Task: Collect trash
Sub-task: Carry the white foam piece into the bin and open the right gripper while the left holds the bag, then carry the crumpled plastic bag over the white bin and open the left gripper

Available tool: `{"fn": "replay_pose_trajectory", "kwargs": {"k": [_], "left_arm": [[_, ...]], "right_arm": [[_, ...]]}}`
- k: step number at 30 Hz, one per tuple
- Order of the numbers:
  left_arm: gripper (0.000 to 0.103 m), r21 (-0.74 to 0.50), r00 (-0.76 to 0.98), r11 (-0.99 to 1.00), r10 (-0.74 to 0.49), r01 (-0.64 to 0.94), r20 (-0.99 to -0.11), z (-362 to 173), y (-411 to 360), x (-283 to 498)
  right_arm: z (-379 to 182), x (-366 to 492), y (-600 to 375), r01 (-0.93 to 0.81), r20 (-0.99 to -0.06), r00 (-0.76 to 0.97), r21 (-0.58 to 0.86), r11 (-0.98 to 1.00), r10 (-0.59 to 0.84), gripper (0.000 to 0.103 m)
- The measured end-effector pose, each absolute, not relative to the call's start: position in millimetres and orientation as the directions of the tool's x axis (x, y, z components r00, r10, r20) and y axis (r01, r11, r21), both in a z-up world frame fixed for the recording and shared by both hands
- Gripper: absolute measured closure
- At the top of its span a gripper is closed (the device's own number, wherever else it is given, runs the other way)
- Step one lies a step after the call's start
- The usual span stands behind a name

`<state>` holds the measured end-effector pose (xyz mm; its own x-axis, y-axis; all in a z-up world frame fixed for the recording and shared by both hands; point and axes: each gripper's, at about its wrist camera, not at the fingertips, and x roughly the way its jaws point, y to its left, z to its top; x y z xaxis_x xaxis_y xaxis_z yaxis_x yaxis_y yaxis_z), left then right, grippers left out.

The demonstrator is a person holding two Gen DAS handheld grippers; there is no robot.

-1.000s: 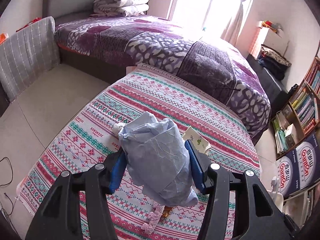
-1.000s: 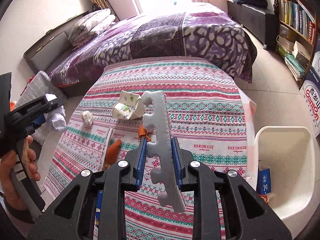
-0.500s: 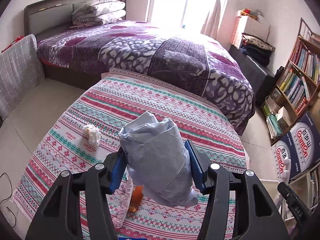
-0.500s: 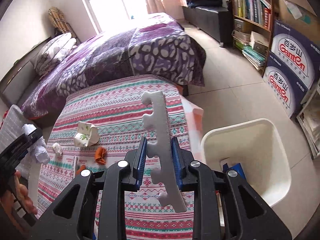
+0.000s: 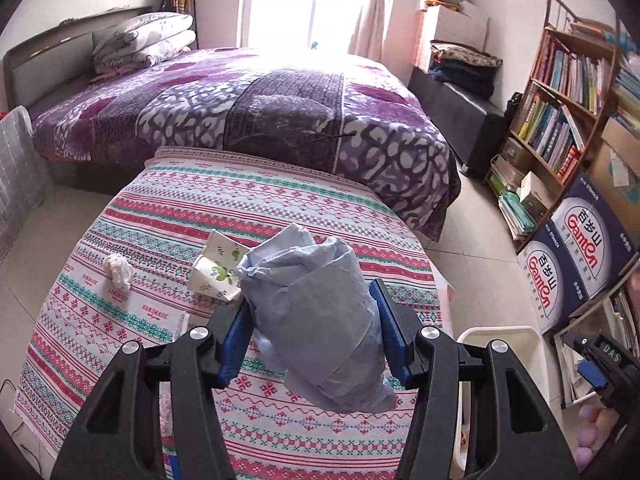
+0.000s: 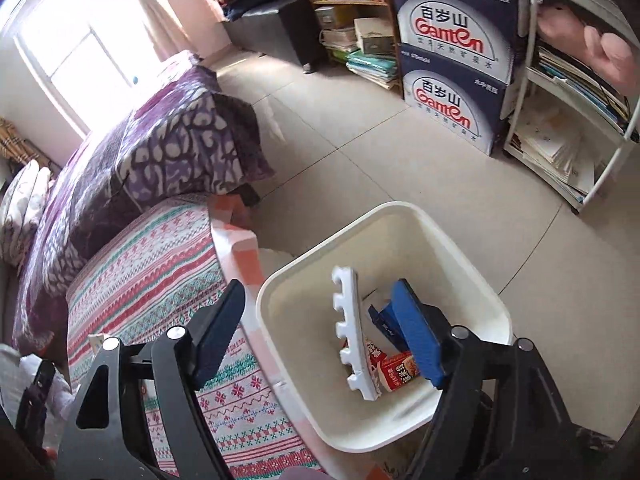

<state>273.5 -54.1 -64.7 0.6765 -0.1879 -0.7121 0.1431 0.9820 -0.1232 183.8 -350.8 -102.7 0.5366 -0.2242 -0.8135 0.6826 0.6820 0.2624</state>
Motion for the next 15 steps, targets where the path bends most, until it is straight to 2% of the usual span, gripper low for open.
{"fn": "replay_pose_trajectory", "kwargs": {"k": [6,11,15], "left_arm": [[0.048,-0.095,0.667,0.973,-0.213,0.210,-0.714,-68,-93,261],[0.047,-0.096,0.654,0.962,-0.246,0.257,-0.715,-67,-124,252],[0.047,-0.107,0.646,0.948,-0.285,0.301,-0.708,-63,-149,243]], "right_arm": [[-93,167,-371,0.738,-0.796,0.509,0.209,0.642,-0.326,0.013],[-81,151,-384,0.767,-0.757,0.487,0.132,0.627,-0.436,0.012],[-78,139,-397,0.760,-0.757,0.512,0.180,0.624,-0.406,0.012]]}}
